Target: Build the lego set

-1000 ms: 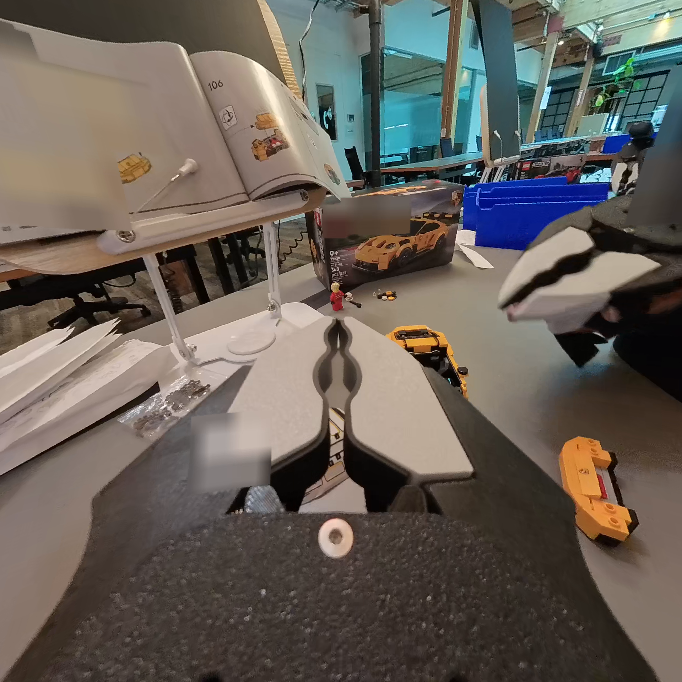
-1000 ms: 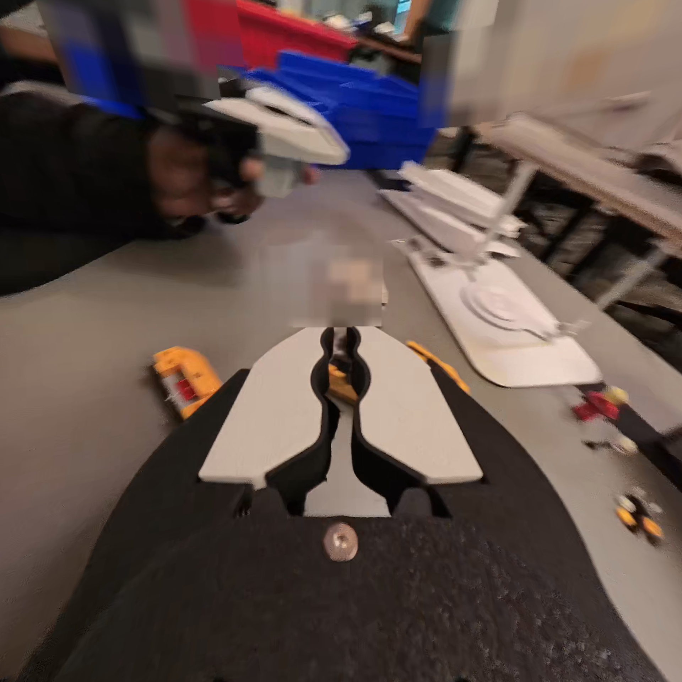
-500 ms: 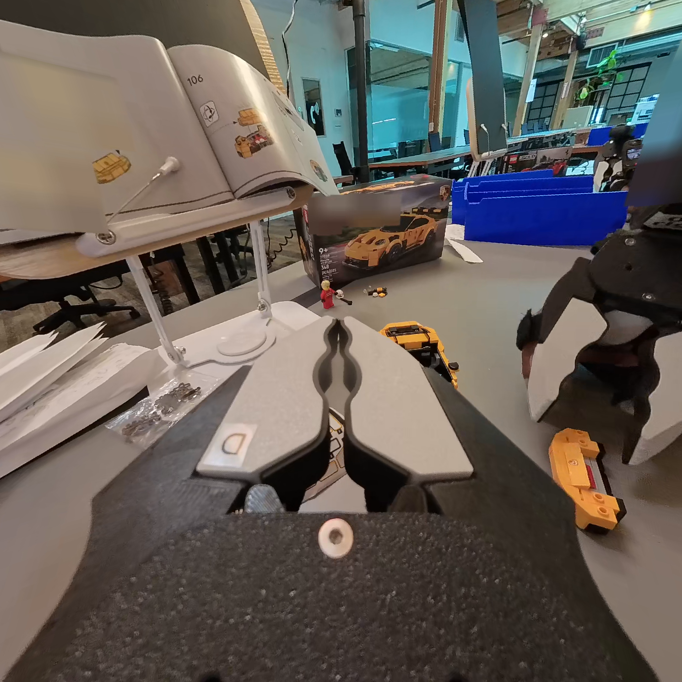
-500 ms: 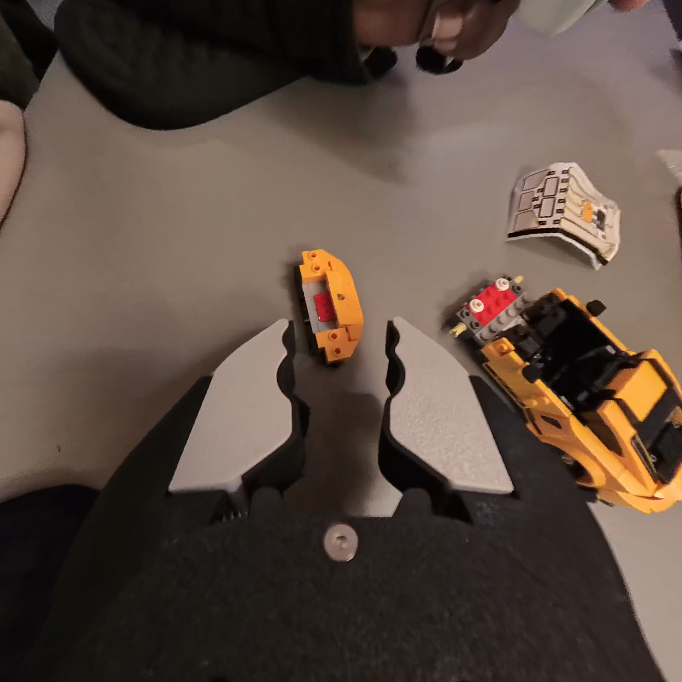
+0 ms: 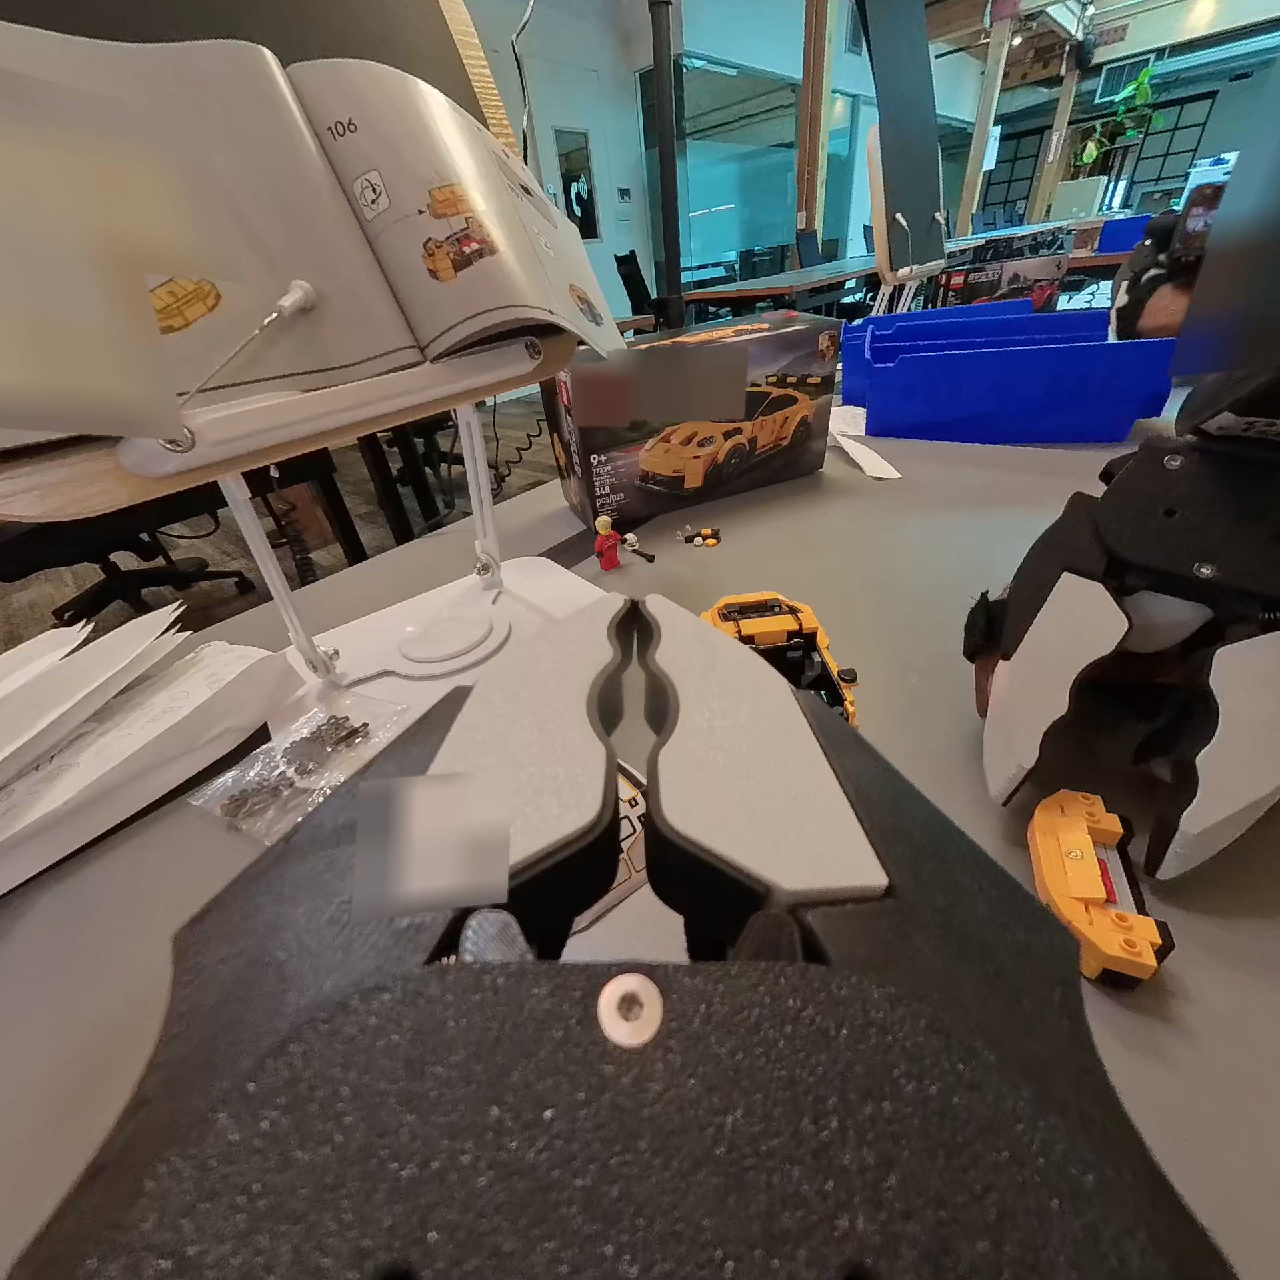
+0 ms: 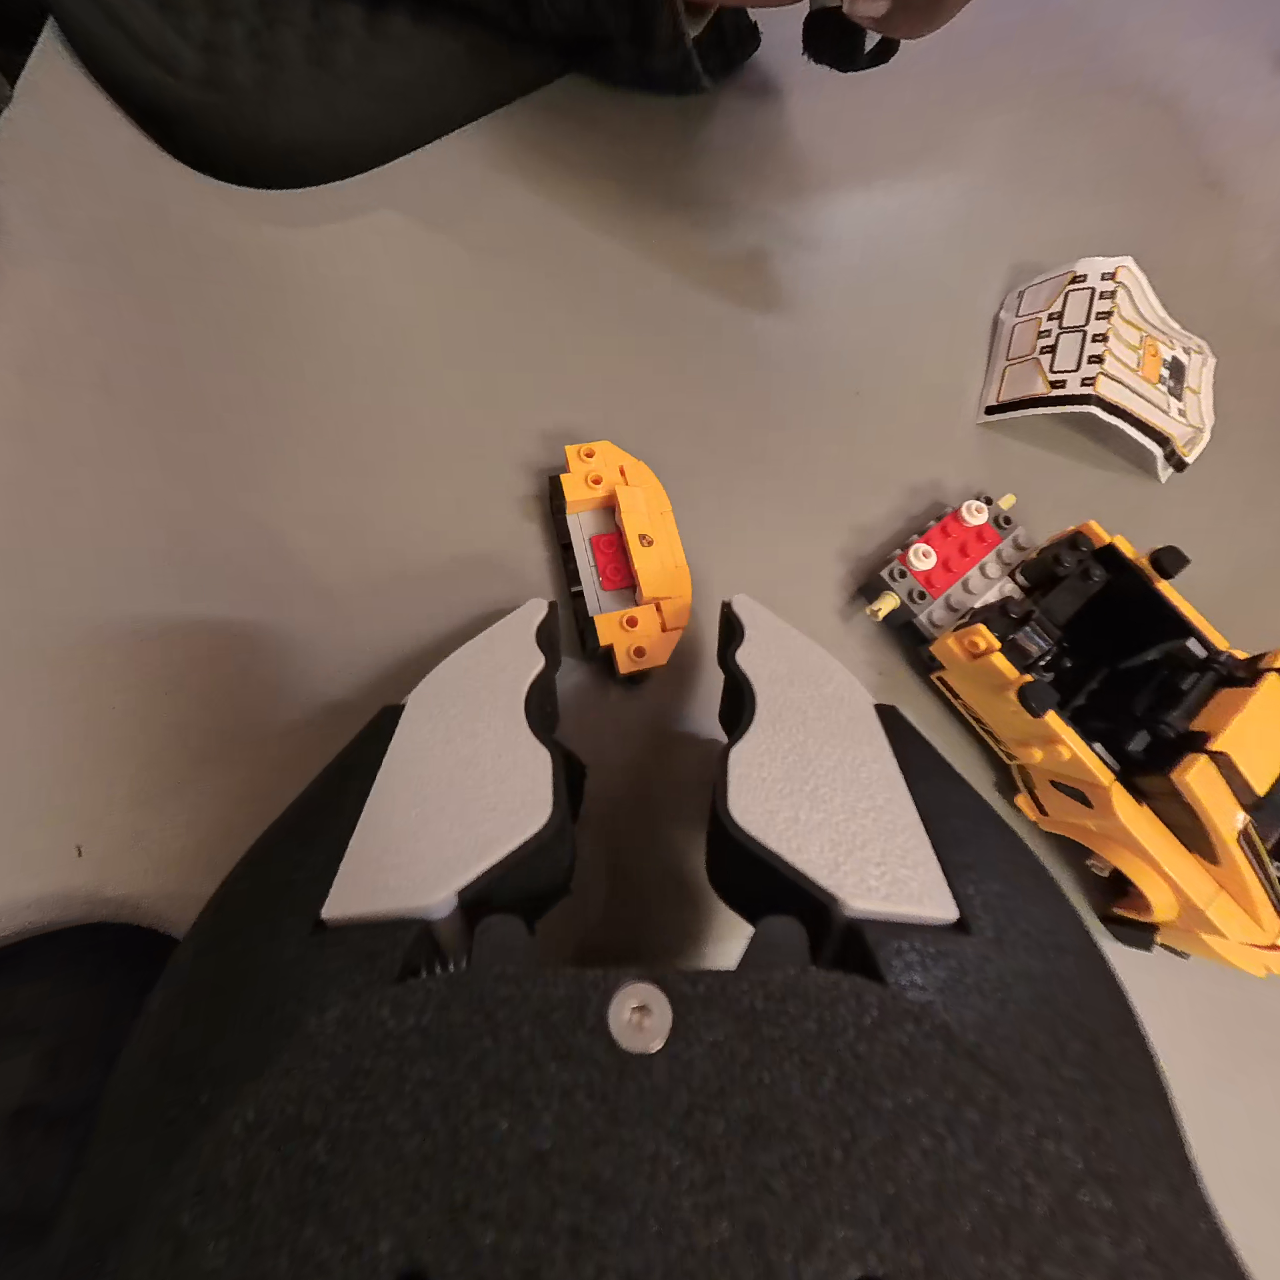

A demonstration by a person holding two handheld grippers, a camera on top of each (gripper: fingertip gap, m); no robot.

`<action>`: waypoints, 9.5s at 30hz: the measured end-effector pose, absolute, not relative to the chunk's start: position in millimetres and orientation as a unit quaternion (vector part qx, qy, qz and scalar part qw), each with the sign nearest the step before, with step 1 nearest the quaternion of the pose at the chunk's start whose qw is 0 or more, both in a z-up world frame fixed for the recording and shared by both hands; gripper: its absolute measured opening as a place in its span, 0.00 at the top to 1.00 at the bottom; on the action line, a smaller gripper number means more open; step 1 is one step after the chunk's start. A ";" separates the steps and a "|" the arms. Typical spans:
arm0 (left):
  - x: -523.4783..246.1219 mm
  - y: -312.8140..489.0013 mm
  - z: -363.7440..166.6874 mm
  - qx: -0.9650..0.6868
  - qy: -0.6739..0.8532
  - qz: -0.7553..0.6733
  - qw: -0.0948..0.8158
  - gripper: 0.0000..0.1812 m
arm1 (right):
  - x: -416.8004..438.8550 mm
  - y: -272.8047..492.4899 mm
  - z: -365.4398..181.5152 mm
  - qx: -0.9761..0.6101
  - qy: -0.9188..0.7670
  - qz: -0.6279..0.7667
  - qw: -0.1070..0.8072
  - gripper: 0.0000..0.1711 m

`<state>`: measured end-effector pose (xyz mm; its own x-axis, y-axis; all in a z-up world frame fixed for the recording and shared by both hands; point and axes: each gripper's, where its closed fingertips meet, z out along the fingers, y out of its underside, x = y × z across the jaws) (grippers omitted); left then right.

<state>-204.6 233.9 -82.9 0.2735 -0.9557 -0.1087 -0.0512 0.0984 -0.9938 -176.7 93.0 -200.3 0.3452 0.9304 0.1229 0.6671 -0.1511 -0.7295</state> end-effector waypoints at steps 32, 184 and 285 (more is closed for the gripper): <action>-182.8 88.6 -204.5 -0.481 0.777 -0.339 0.223 0.79 | -197.5 97.2 -165.9 -0.722 -0.517 0.177 0.424 0.84; -201.0 92.8 -208.7 -0.494 0.780 -0.317 0.218 0.76 | -192.3 90.9 -190.4 -0.790 -0.554 0.060 0.255 0.80; -208.8 84.7 -204.0 -0.504 0.764 -0.345 0.207 0.81 | -221.3 41.7 -209.3 -0.847 -0.446 0.132 0.259 0.81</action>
<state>-208.8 84.7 -204.0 -0.4055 -0.9136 0.0311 -0.6282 0.2538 -0.7355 -221.3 41.7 -209.3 0.5680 0.8230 0.0074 0.6868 -0.4690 -0.5553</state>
